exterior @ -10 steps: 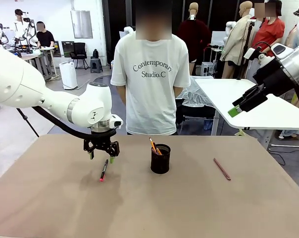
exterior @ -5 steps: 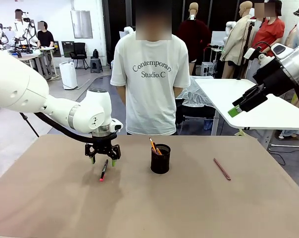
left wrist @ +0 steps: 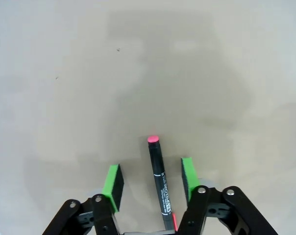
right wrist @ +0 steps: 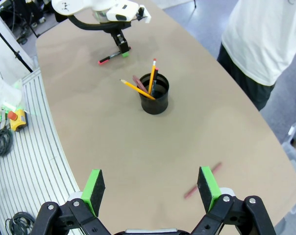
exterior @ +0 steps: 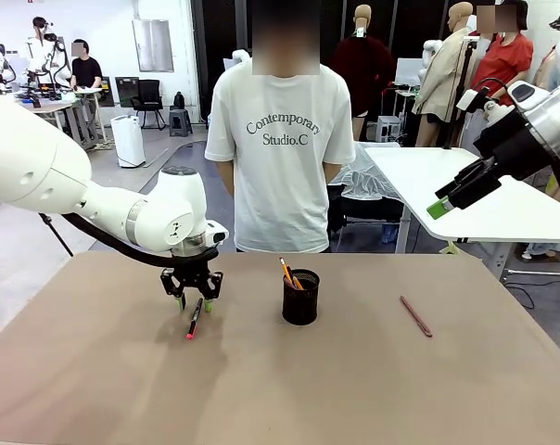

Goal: Place the pens into the pen holder.
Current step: Pick up a writing instrument from the table and place it into the Pen holder.

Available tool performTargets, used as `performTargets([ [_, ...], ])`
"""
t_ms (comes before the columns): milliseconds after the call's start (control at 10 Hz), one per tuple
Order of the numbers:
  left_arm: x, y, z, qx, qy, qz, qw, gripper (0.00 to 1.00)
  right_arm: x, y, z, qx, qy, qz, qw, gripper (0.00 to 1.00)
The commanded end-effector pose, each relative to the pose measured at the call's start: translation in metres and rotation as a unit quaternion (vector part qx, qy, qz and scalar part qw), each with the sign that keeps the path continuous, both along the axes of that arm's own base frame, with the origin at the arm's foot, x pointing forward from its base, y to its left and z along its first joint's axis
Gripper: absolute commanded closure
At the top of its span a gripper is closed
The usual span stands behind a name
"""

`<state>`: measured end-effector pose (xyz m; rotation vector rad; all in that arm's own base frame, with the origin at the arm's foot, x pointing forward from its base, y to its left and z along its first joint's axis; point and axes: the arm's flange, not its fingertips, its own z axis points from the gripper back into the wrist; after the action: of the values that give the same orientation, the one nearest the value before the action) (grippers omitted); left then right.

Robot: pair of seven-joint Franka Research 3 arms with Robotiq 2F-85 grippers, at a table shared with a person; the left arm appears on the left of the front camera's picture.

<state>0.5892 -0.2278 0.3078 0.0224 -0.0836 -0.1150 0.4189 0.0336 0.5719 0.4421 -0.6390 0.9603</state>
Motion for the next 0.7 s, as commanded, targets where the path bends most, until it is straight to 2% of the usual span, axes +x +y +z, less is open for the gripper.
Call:
performTargets([
  [0,-0.0071,0.0015,0.0002,0.004,-0.007,0.015,1.0,0.96,0.0003,0.0009,0.0014,0.013,0.001,0.001,1.0,0.0],
  [100,-0.008,0.0022,0.0011,0.006,-0.007,0.017,1.0,1.0,0.0003,0.0009,0.0014,0.013,0.001,0.001,1.0,0.0],
  [300,-0.0091,0.0022,0.002,0.01,-0.006,0.018,1.0,1.0,0.0003,0.0009,0.0014,0.013,0.001,0.001,1.0,0.0],
  [600,-0.0139,-0.0018,0.0071,0.008,-0.002,-0.013,1.0,1.0,0.0003,0.0009,0.0014,0.013,0.001,0.001,1.0,0.0],
])
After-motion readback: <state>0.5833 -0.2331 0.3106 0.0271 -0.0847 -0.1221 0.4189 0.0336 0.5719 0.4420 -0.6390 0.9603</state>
